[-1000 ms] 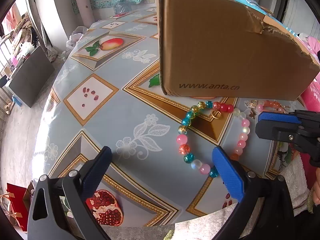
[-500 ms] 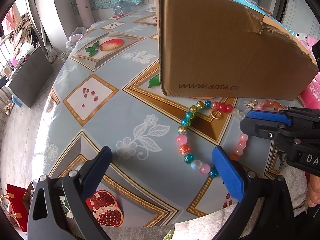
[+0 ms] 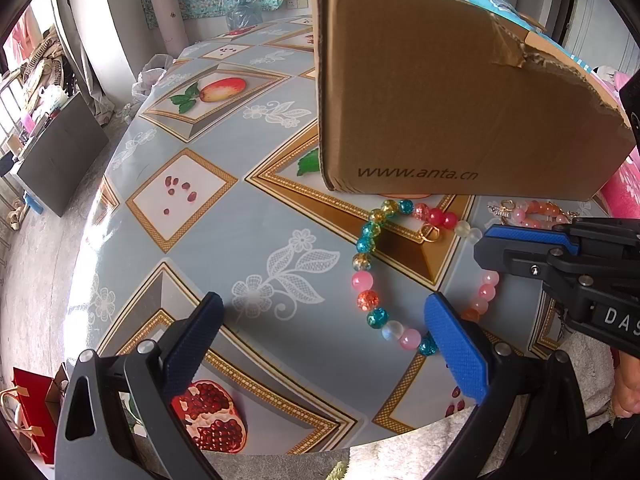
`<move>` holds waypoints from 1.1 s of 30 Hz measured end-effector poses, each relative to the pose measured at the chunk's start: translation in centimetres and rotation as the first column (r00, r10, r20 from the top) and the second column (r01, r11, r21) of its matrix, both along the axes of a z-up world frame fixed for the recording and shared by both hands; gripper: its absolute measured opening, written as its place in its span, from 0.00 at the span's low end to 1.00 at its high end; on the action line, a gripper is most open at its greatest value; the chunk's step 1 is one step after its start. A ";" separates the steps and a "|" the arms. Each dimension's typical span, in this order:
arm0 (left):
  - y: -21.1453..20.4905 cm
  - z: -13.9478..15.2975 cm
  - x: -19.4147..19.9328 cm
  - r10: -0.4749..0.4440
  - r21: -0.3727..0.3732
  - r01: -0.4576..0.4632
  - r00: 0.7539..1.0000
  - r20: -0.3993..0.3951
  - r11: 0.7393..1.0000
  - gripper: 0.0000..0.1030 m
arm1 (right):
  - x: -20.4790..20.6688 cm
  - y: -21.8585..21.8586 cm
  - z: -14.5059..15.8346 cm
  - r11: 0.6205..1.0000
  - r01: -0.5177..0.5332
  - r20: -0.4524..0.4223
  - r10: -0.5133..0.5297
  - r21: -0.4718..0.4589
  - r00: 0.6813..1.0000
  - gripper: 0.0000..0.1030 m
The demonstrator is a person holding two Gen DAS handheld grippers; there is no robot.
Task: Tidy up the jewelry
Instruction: 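Close the right gripper on the multicolour bead bracelet and lift it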
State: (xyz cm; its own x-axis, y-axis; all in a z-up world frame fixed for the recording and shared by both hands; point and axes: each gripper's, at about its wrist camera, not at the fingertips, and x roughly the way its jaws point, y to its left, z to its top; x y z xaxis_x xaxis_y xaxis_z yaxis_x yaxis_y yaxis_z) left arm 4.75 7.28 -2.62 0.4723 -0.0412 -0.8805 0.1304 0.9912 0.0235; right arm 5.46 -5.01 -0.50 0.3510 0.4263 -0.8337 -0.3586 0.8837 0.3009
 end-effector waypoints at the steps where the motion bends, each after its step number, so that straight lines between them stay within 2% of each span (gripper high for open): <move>1: 0.0 0.0 0.0 0.000 0.000 0.000 1.000 0.000 1.000 0.96 | 0.0 0.0 0.0 1.000 0.001 -0.004 -0.001 0.004 1.000 0.09; 6: 0.0 0.0 0.0 0.000 0.001 0.000 1.000 0.001 1.000 0.96 | 0.3 -0.5 0.2 1.000 0.006 -0.029 -0.005 0.015 1.000 0.12; 13: 0.0 0.0 0.0 0.000 0.001 0.000 1.000 0.001 1.000 0.96 | 0.3 0.1 0.3 1.000 -0.001 -0.008 0.001 -0.012 1.000 0.17; 21: 0.0 0.0 0.0 0.000 0.001 0.000 1.000 0.004 1.000 0.96 | 0.0 0.5 0.3 0.998 -0.006 0.024 0.008 -0.061 1.000 0.11; 27: -0.1 0.1 0.1 -0.012 0.004 0.012 1.000 0.013 1.000 0.96 | 0.1 -0.3 0.2 1.000 0.003 0.003 -0.003 -0.023 1.000 0.08; 30: 0.1 0.7 -0.2 -0.008 0.009 0.007 0.998 0.054 1.000 0.96 | 0.3 -0.9 0.0 1.000 0.006 -0.008 -0.006 -0.001 1.000 0.08; 33: 0.5 1.8 -0.5 -0.005 -0.034 0.008 0.995 0.099 0.999 0.94 | 0.4 -1.5 -0.2 1.000 0.010 -0.019 -0.009 0.024 1.000 0.08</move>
State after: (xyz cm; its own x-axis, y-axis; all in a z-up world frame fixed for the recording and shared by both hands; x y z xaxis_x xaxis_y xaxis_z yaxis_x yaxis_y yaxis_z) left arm 4.25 7.77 -0.86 0.5567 -0.0741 -0.8274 0.1353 0.9908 0.0023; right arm 5.88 -6.56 -0.69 0.3395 0.4432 -0.8296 -0.3442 0.8794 0.3290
